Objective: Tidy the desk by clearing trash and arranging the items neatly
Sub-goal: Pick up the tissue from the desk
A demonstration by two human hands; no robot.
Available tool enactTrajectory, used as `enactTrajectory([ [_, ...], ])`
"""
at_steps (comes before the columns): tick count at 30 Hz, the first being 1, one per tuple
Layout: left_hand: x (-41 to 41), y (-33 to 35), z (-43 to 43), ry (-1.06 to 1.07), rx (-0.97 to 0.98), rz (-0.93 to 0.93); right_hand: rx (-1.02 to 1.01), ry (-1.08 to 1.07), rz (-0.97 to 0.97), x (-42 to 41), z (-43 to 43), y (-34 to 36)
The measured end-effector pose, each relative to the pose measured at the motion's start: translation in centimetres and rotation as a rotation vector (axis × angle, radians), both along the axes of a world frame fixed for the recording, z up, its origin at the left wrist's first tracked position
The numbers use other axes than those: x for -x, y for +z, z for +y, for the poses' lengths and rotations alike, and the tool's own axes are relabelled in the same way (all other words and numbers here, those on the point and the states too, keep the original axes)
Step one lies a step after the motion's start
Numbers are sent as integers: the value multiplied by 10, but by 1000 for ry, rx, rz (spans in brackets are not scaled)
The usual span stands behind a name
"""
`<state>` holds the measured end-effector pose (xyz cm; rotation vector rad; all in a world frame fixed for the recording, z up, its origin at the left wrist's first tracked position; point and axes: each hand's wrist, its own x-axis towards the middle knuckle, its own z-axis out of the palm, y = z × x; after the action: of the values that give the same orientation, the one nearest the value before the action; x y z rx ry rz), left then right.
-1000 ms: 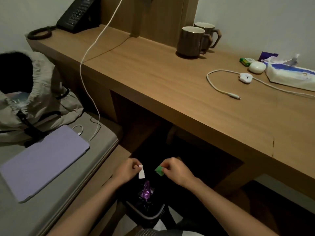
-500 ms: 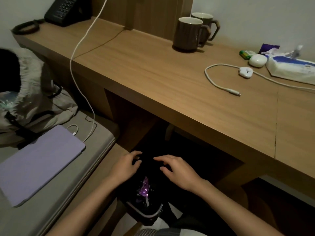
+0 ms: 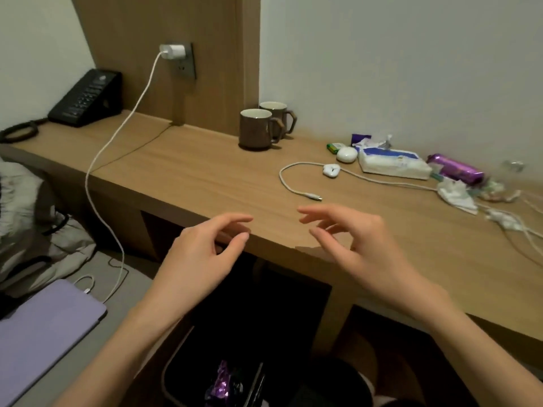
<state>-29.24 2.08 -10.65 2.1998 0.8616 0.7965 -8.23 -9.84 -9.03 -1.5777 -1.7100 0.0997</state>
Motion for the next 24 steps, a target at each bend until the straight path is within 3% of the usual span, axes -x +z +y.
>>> enactTrajectory([
  [5, -55, 33, -7, -85, -45, -40, -44, -214, -71, -66, -16, 20],
  [15, -183, 44, -2, -220, -141, 20, 93, -668, -139, -193, -50, 11],
  [24, -296, 29, -10, -321, -164, 111, 287, -726, -144, -252, -42, -5],
])
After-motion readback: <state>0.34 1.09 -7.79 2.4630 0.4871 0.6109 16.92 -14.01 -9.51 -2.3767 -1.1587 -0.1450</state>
